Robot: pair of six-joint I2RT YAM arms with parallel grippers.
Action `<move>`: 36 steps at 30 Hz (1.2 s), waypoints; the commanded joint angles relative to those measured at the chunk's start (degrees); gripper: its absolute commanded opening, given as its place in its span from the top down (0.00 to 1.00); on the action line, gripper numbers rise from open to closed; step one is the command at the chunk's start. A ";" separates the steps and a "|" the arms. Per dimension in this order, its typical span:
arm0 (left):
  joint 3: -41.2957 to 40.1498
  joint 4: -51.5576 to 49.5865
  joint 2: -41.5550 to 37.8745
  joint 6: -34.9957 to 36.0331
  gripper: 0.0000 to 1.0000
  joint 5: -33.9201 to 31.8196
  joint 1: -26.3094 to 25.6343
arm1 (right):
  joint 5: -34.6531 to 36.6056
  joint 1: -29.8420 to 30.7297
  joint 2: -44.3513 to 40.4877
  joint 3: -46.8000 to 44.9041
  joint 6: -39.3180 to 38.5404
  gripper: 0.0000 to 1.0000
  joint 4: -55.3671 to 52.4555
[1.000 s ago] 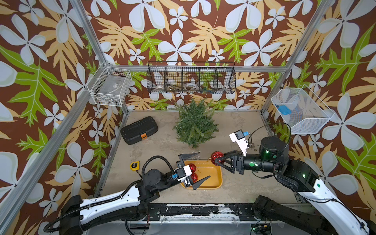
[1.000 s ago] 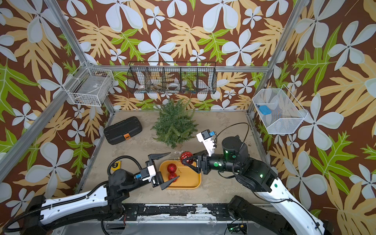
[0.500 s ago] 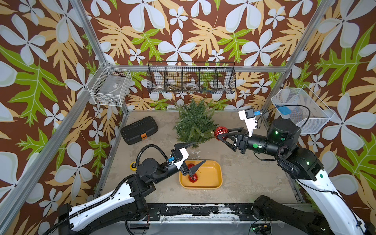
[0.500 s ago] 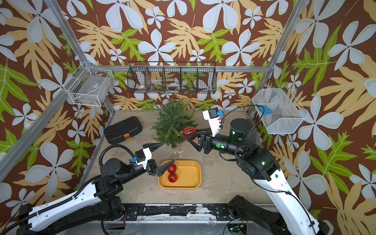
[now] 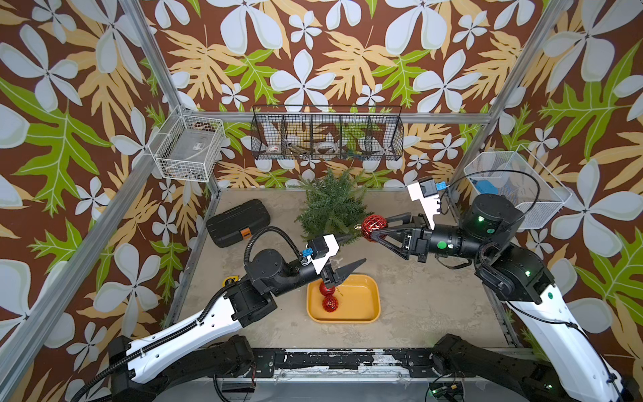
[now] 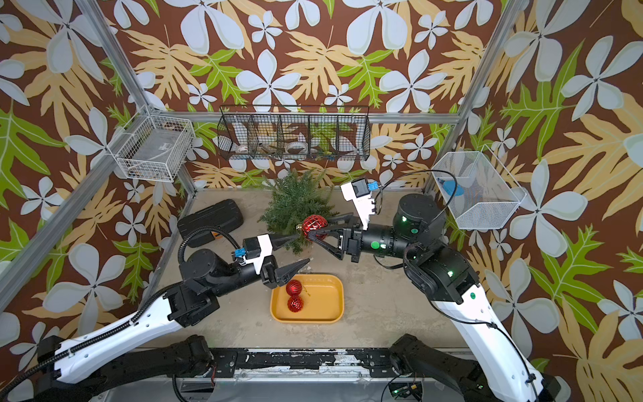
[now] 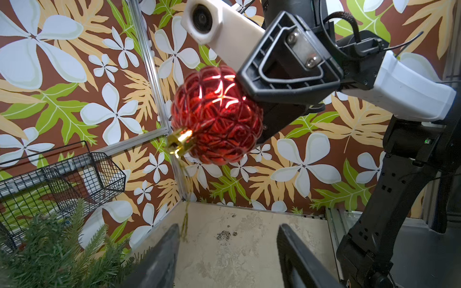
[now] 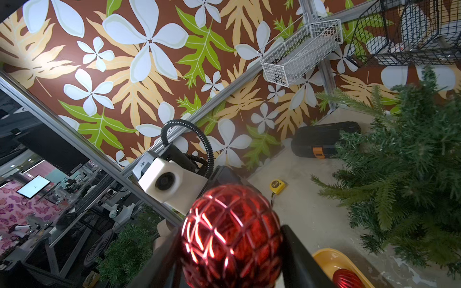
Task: Decorate the small christmas tree with ornaments
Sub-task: Hang an ornament on the christmas tree.
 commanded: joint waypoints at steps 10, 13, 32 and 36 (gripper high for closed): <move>-1.26 1.28 -1.85 -0.69 0.56 -3.88 0.22 | -0.72 -0.02 -0.31 0.79 1.08 0.43 1.09; -0.52 0.80 -1.35 -0.64 0.56 -4.80 0.27 | -0.76 -0.02 -0.31 0.78 1.00 0.43 0.99; 2.09 -0.80 0.04 -0.29 0.74 -5.75 0.23 | 0.46 -0.01 -0.31 1.75 0.43 0.43 -0.11; 2.48 -0.96 0.08 -0.20 0.79 -5.75 0.22 | 0.47 0.00 -0.32 1.75 0.24 0.43 -0.19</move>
